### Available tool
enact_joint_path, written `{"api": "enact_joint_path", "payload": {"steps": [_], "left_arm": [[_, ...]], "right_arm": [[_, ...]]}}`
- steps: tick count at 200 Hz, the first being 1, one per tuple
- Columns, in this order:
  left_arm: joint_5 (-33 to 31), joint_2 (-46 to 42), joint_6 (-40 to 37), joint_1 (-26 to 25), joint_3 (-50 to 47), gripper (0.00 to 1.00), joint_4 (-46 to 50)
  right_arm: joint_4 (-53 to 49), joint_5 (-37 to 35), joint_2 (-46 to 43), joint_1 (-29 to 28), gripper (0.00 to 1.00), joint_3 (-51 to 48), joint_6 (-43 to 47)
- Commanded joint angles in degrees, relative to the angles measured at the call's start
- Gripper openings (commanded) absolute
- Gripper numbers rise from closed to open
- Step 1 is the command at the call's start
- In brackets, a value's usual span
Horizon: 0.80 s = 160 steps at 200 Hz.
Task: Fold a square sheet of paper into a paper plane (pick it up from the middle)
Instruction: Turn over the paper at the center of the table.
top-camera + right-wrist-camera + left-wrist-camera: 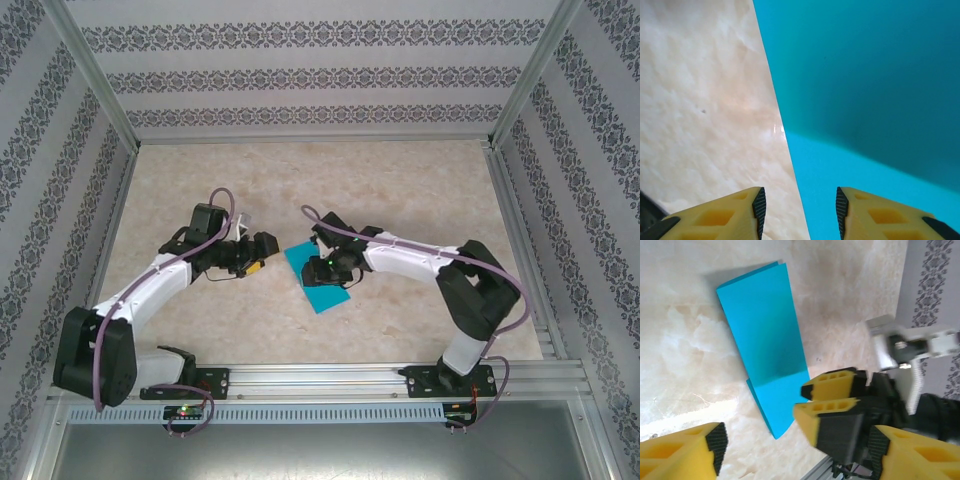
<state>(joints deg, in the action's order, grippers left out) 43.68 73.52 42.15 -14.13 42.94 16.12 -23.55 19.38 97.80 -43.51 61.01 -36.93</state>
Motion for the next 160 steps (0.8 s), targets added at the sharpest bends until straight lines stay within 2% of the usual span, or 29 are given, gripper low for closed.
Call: {"api": "enact_joint_path", "payload": {"steps": [1,64,106,134,160], "left_arm": [[0.0,1.8,-1.6,-2.5,3.6,0.70,-2.9],[-2.9,14.3,-5.8,-11.1,9.8,0.37,-1.8],[-2.8,23.2,-9.1,-14.9,14.8,0.27,0.3],[-5.3,26.6,-9.9,-16.3,15.9,0.20,1.9],[-8.3,28.3,-11.6,-16.3,15.6,0.17,4.0]], "right_arm": [[3.2,2.1,-3.3,2.0,0.44,-2.9,-0.6],[4.0,2.2,-9.2,7.6,0.47,-11.0,-0.2],[5.8,3.5,-11.4,9.9,0.48,-14.8,-0.4],[6.9,4.4,-11.9,11.0,0.49,-16.3,-0.8],[7.7,4.9,-12.0,11.6,0.49,-17.2,-1.0]]}}
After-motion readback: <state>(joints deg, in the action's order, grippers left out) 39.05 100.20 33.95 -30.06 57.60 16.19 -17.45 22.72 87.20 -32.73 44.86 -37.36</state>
